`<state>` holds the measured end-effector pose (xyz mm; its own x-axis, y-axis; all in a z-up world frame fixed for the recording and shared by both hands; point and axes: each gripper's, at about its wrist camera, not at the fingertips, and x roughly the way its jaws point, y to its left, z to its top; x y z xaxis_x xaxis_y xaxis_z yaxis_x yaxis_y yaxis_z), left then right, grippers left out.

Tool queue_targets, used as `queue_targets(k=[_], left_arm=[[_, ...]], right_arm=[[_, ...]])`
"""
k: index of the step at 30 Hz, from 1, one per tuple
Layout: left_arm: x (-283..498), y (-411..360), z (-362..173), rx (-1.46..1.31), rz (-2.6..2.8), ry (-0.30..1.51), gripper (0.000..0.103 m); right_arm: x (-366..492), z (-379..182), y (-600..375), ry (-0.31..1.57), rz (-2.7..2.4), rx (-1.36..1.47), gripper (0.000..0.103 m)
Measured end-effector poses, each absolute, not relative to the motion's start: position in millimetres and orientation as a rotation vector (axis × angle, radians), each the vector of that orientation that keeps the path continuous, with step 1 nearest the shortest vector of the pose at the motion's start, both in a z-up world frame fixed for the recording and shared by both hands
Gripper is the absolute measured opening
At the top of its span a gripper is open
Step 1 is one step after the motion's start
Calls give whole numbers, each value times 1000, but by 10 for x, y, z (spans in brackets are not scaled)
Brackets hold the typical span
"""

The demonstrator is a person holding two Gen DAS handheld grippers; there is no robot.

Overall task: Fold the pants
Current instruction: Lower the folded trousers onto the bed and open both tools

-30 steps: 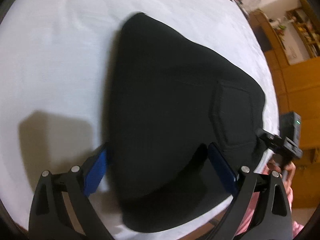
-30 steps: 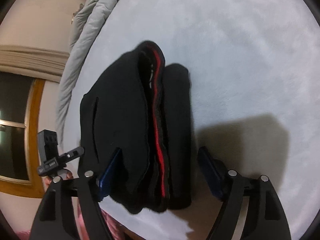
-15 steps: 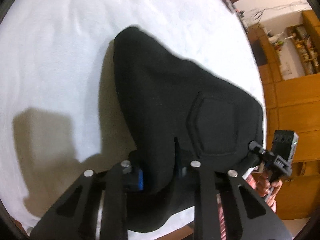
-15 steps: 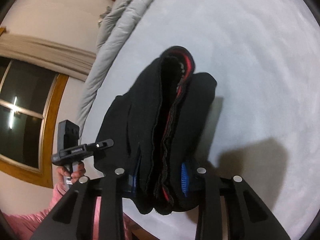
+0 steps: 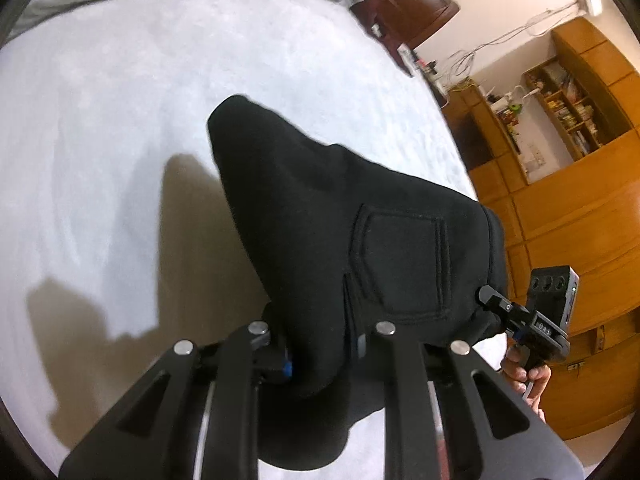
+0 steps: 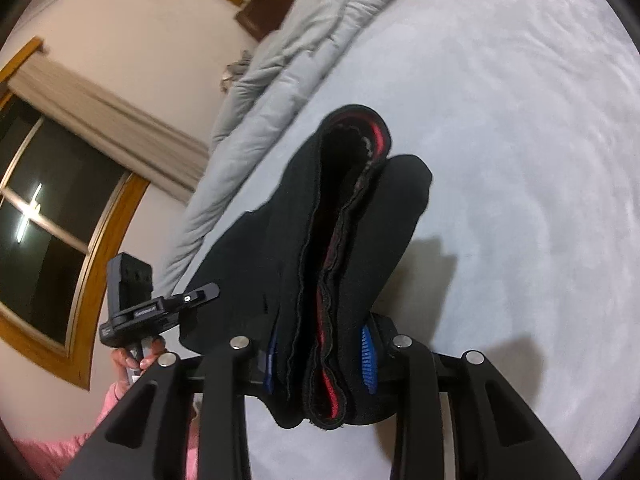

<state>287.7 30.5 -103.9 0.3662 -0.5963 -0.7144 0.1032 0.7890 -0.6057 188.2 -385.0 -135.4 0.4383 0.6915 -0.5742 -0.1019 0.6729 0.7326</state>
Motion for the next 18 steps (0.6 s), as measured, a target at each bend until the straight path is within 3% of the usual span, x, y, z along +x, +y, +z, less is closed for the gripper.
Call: queue_targets(k=[2,3,4,5,11,18], left_arm=[[3012,283,-1352,-494,-445,1194,18],[3031,325,-1491,-472,-421,1233,20],[3028,295,-1655,-431,-401,1260,23],[3005,284,-1710,-418,-402,1250,29],[2945,305,-1640,-406,-377,1213,42],[2568,415,-1069,-393,-334,1059,50]], right_arm=[[1979,-1694,-3875,1088,509,689,38],[1998,-1899,-3882,1143,462,661,44],[1982,-2020,-3897,1157,446,646,56],[1916,-2107,-3970,1117,483,696,59],[1688,-1981,-4111,1058,470,682,65],[1386,-1199,-4004,928,486,552,65]])
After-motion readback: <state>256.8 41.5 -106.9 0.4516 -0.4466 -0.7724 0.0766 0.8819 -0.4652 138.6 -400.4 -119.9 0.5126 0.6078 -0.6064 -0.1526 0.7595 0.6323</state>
